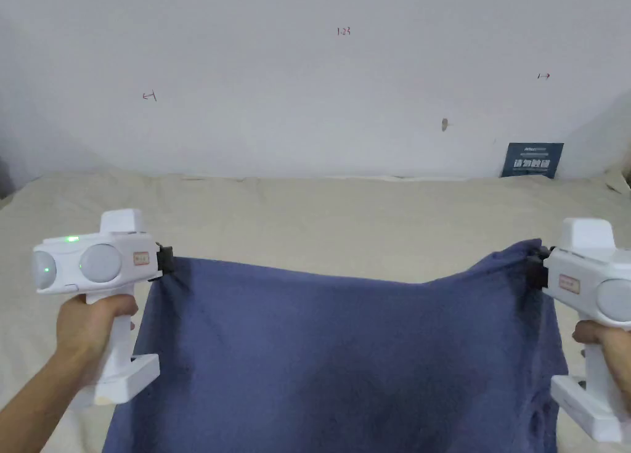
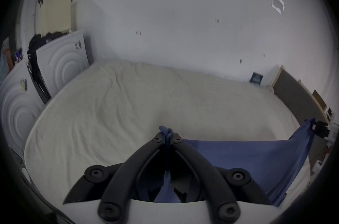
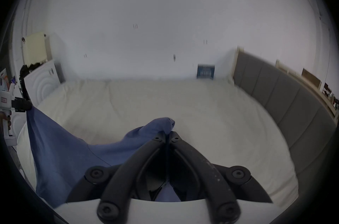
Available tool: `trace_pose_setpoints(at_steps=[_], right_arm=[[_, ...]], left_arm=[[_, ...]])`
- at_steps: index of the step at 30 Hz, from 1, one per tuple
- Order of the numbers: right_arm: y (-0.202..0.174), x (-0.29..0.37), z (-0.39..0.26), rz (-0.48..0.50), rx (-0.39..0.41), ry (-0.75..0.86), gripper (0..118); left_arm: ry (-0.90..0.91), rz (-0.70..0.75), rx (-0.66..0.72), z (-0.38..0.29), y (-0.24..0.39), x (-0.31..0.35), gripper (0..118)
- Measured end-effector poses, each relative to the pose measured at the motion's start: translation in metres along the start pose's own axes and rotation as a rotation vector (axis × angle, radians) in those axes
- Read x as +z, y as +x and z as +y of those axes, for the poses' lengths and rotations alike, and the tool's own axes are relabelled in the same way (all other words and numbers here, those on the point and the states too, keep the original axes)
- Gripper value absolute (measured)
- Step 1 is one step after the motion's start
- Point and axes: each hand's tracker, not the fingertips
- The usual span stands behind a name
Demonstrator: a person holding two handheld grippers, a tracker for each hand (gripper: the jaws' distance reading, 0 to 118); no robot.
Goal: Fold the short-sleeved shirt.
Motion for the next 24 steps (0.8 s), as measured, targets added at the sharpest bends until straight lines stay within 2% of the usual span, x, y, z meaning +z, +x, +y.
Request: trace_pose_setpoints(at_steps=[3,11,17,24], right_arm=[[-0.010,0.035,0.055,-0.006,0.030,0.129,4],[-0.023,0.089,0.168,0.008,0.005,0.386,4],[-0.022,0.099,0.219,0.033,-0.034,0.470,4],[-0.018,0.076,0.236,0.054,-0.053,0.515,4]], left_arm=[[0.099,0.005,0.017,0.046,0.002,0.031,4],[0.333,0.044,-0.009,0.150,0.016,0.102,4],[0.415,0.039,0.019,0.193,0.015,0.122,4],[0.438,0.041,0.009,0.207,0.022,0.095,4]])
